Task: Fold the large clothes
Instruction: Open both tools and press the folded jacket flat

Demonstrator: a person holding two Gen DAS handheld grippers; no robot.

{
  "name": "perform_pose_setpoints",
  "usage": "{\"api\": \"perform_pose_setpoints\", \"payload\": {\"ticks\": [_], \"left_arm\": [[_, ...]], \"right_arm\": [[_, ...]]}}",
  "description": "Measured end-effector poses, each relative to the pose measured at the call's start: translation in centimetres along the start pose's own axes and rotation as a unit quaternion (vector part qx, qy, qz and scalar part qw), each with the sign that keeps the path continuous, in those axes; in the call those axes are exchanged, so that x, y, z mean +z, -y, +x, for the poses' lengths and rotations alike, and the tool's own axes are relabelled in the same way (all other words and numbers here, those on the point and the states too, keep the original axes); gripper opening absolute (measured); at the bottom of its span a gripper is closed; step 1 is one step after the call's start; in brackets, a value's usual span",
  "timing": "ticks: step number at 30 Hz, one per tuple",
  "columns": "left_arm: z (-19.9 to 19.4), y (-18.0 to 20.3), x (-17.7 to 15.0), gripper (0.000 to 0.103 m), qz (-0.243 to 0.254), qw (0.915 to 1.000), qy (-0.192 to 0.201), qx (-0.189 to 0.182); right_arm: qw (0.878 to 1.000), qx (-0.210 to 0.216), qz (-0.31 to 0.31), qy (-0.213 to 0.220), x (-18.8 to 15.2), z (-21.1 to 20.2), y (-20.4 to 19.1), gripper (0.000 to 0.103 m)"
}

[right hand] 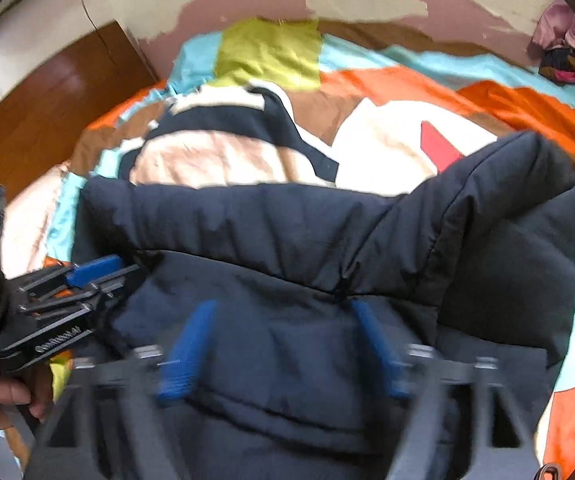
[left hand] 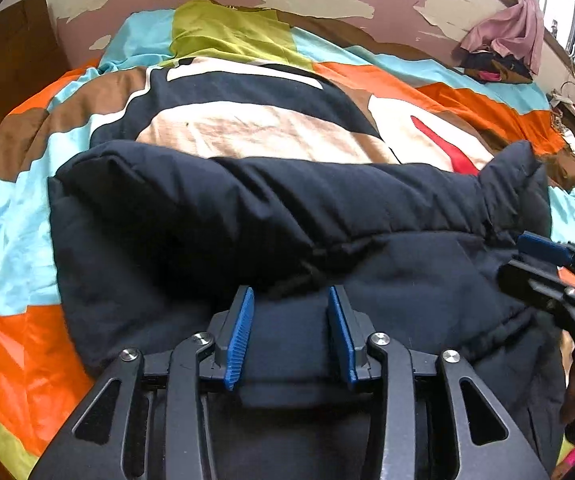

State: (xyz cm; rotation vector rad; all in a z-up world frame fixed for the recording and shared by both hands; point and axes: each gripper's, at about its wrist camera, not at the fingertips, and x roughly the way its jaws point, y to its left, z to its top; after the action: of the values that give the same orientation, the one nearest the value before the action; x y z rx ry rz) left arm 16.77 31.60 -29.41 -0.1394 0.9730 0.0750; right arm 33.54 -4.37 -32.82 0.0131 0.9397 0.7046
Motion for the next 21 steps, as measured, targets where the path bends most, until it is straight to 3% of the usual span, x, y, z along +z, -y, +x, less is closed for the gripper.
{"api": "perform_pose_setpoints", "payload": {"ticks": [6, 17, 21], "left_arm": [[-1.9, -0.3, -1.9, 0.058, -0.017, 0.9999, -0.001, -0.001], [-4.9, -1.1, -5.1, 0.058, -0.077, 0.9964, -0.034, -0.012], [-7.0, -0.7, -6.7, 0.058, -0.074, 0.9967, -0.033, -0.011]], "right_arm": [[1.000, -0.002, 0.002, 0.006, -1.6, -2.4, -0.3, 0.088], [1.000, -0.005, 0.011, -0.010, -5.3, -5.1, -0.1, 0.092], [1.000, -0.004, 0.003, -0.016, -6.5, -6.4, -0.4, 0.093]]}}
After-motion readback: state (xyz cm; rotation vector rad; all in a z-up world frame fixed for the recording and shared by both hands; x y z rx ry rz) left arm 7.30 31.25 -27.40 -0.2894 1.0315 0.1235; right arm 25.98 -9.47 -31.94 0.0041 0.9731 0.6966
